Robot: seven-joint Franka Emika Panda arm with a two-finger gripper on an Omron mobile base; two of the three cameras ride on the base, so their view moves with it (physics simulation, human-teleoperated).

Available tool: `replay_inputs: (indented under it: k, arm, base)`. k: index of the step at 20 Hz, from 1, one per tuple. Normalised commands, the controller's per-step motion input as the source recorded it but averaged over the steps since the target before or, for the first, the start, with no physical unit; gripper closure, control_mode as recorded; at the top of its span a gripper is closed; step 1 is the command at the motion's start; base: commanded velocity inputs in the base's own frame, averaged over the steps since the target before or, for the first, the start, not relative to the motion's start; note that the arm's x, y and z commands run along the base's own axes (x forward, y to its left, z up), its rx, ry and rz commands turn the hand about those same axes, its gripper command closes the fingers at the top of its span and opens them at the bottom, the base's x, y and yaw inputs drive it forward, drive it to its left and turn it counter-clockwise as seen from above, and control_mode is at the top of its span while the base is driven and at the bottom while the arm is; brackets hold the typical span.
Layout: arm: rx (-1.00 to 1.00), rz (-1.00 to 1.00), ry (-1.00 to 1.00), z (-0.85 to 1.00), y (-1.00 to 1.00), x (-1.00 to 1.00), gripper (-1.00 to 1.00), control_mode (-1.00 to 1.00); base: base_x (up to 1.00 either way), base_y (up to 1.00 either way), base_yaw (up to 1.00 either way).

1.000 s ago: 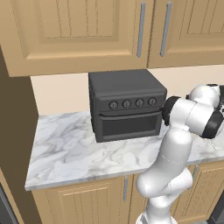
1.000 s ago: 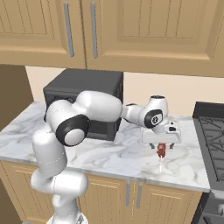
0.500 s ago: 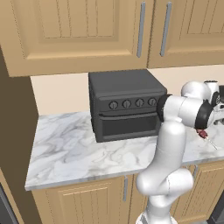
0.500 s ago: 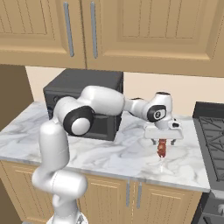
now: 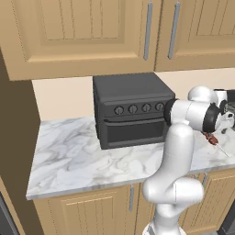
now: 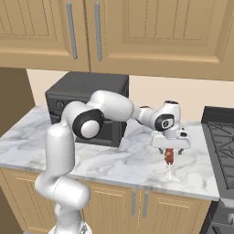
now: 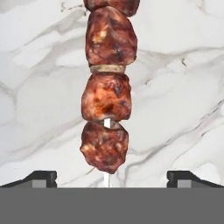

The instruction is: Store the kebab skewer in the freezer for long-term storage. Close the freezer door after placing the cooked food.

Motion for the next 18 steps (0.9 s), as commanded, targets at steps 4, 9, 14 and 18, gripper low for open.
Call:
replay_inputs:
  k: [4,9,14,18]
  arm:
    - [0.0,0.03,0.0,-0.3,0.0,0.18,-1.0,-1.0]
    - [0.0,0.04,0.0,-0.33,0.0,0.15,-1.0,-1.0]
    - [0.0,0.04,0.0,-0.39,0.0,0.02,-1.0,-1.0]
    - [0.0,0.05,0.0,-0.39,-0.01,0.0,-1.0,-1.0]
  base:
    - [0.0,0.0,0.0]
    - [0.0,0.0,0.0]
    - [0.0,0.0,0.0]
    - [0.0,0.0,0.0]
